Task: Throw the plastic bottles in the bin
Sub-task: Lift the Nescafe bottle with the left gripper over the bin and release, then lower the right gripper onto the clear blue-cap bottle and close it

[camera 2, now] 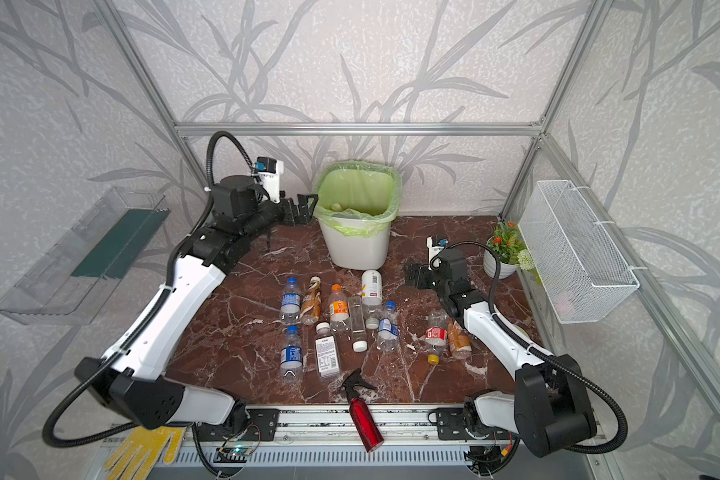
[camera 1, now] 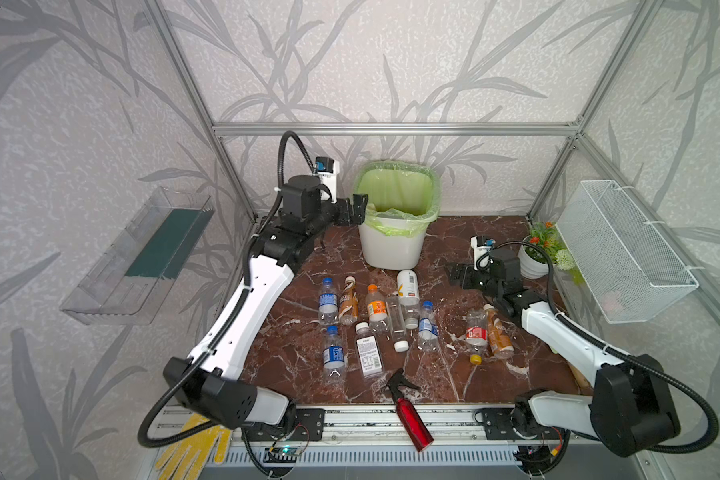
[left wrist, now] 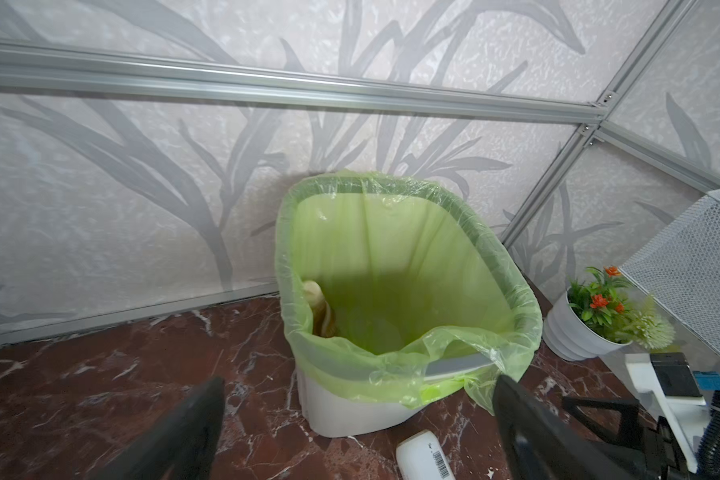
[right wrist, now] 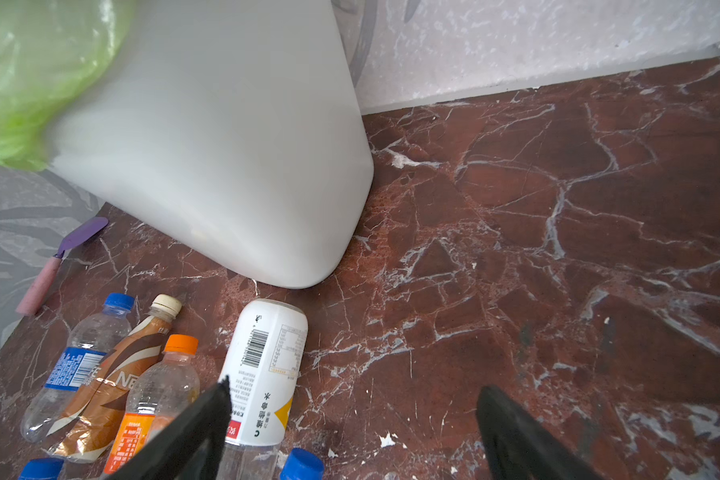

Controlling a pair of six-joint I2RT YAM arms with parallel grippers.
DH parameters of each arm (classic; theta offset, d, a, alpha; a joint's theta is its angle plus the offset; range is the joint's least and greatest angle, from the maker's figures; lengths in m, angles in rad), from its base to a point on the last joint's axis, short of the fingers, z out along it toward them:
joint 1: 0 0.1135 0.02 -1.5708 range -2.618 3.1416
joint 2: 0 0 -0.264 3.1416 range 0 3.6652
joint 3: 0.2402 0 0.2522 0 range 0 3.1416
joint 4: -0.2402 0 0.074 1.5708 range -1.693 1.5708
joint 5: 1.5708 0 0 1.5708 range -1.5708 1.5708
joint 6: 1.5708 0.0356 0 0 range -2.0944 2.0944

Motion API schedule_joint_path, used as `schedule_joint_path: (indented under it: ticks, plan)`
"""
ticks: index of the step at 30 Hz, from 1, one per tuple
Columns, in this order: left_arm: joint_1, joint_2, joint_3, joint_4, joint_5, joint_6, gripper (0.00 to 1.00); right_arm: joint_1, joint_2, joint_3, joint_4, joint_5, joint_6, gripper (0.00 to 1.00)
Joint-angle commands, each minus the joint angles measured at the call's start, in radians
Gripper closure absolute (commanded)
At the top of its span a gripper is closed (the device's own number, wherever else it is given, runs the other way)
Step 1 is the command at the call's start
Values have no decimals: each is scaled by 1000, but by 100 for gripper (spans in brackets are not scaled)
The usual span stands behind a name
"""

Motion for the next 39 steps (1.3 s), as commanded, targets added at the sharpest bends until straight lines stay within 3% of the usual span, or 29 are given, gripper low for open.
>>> schedule_joint_path:
  ticks: [1,8,16,22,30,39]
  plan:
    - [57,-115,-90,12,-110,12,1,3,-5,11,-16,2,-14,7]
    - [258,-253,-377,-37,-97,-96,4,27,36,35,-112,-5,-2,7]
    - [304,-254,-586,45,-44,-159,5,168,114,102,-181,55,24,7]
    - [321,-192,-593,44,30,-194,7,229,183,143,-225,66,89,8]
    - [333,-127,-585,31,74,-212,7,335,101,125,-439,153,147,8]
    - [354,-90,-567,24,131,-220,9,409,101,45,-463,139,260,8]
